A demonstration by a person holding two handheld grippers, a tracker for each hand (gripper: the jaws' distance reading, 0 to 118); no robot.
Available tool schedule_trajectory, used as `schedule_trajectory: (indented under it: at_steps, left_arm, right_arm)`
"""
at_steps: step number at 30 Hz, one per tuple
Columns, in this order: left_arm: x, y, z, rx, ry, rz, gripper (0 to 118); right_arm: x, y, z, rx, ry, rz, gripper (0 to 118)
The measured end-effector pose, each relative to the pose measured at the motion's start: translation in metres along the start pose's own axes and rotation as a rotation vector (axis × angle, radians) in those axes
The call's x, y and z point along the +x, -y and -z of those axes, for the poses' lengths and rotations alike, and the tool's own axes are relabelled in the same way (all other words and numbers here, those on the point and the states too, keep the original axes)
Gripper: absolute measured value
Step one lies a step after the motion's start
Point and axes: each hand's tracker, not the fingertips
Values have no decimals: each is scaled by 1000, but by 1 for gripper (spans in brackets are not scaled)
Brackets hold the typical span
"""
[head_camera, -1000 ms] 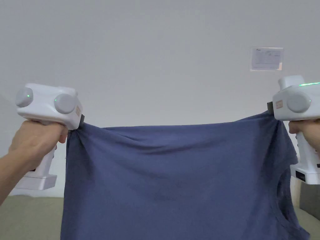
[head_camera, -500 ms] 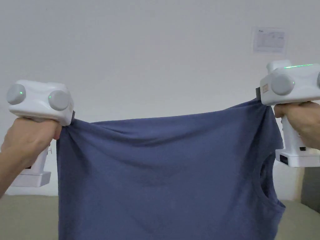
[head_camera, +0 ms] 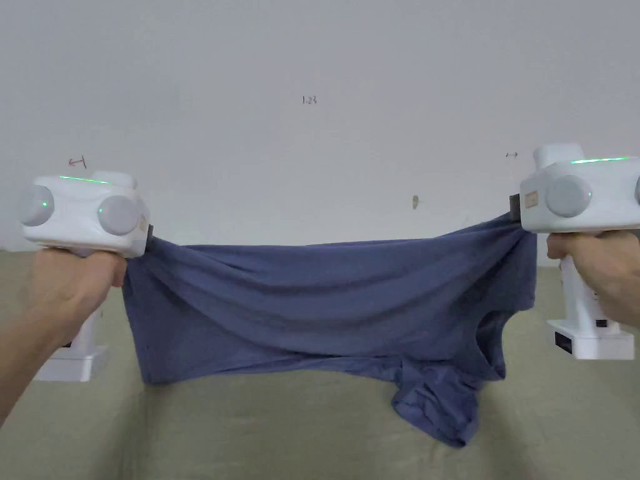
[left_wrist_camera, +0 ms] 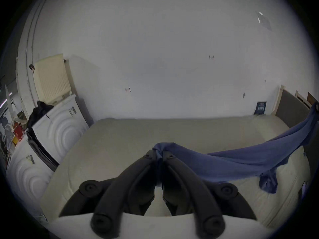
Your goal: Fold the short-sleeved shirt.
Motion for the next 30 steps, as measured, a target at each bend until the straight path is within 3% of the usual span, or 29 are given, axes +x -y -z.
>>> schedule_trajectory:
  at_steps: [6, 11, 19, 30]
  left_arm:
    - [-5, 70, 8, -62, 44, -22, 7]
    - [-19, 111, -17, -79, 59, 4, 7]
    - [-45, 178, -115, -59, 123, 57, 7]
    - [-80, 318, -249, -115, 193, 99, 7]
  right_arm:
    - [-3, 82, 5, -93, -43, 4, 2]
    - [6, 134, -31, -122, -89, -4, 2]
    - [42, 192, -147, -124, -148, 38, 2]
    - [86, 310, -307, -183, -194, 71, 2]
